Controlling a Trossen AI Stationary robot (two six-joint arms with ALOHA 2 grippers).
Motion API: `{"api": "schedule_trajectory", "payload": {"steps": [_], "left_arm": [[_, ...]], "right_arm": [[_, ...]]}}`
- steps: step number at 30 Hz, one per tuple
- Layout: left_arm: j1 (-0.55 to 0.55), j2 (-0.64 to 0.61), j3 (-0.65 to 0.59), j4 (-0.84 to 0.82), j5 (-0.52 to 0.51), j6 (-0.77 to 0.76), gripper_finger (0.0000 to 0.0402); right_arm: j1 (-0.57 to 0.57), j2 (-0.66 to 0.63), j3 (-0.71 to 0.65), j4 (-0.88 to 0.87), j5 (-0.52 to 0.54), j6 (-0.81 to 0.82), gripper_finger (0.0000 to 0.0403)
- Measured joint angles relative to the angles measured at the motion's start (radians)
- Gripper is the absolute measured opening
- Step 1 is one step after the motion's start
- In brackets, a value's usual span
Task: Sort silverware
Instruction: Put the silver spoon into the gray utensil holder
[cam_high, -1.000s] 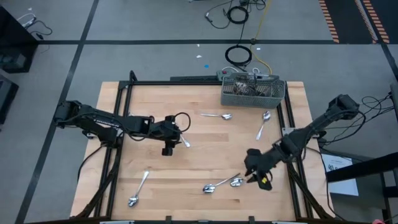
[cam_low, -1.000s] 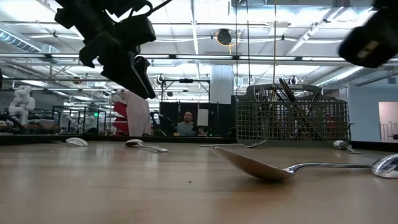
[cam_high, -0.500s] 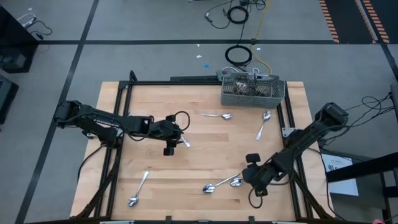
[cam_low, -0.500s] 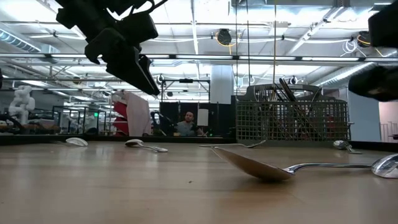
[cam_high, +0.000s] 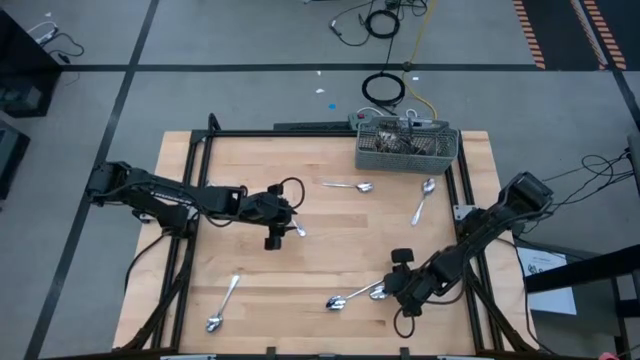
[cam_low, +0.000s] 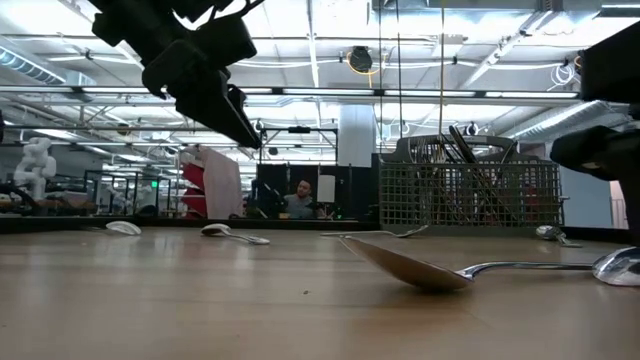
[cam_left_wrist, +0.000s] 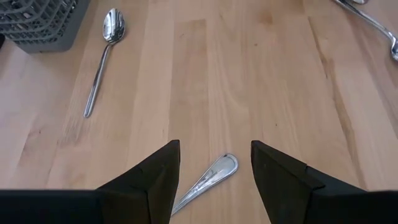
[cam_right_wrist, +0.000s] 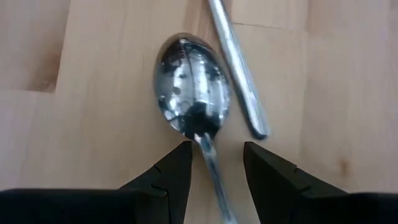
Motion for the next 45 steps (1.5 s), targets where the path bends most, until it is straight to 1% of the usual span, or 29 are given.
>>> {"api": "schedule_trajectory", "payload": {"steps": [4, 7, 9, 12, 13, 14, 19, 23, 32, 39, 45], "left_arm": [[0.0, 0.0, 0.0, 0.002, 0.0, -0.046, 0.0205], [0.0, 0.0, 0.0, 0.0, 0.0, -0.047, 0.0205], [0.0, 0.0, 0.0, -0.001, 0.0, -0.047, 0.0205], [0.0, 0.0, 0.0, -0.002, 0.0, -0.047, 0.0205], [0.0, 0.0, 0.0, -0.002, 0.0, -0.047, 0.0205], [0.0, 0.0, 0.0, -0.002, 0.0, -0.047, 0.0205], [0.0, 0.0, 0.0, 0.001, 0.0, -0.047, 0.0205], [0.0, 0.0, 0.0, 0.001, 0.0, -0.047, 0.0205], [0.0, 0.0, 0.0, 0.001, -0.005, -0.047, 0.0205], [0.001, 0.0, 0.0, 0.018, -0.007, -0.046, 0.0205], [0.001, 0.0, 0.0, 0.043, -0.007, -0.047, 0.0205]], "right_arm": [[0.003, 0.044, 0.001, 0.042, 0.008, 0.005, 0.0137], [0.007, 0.066, 0.003, 0.053, 0.009, 0.034, 0.0119], [0.012, 0.073, 0.004, 0.05, 0.013, 0.054, 0.0092], [0.022, 0.073, 0.004, 0.042, 0.006, 0.067, 0.0034], [0.026, 0.07, 0.004, 0.04, 0.003, 0.066, 0.0019], [0.029, 0.067, 0.003, 0.039, 0.001, 0.065, 0.0012], [0.041, 0.029, -0.001, 0.03, -0.005, 0.115, 0.0006], [0.042, -0.037, -0.005, 0.008, -0.035, 0.128, 0.0004], [-0.008, -0.26, -0.004, 0.024, 0.092, 0.135, 0.0002], [-0.045, -0.435, -0.003, 0.025, 0.302, 0.121, 0.0001], [-0.069, -0.55, -0.003, 0.053, 0.389, 0.075, 0.0001]]}}
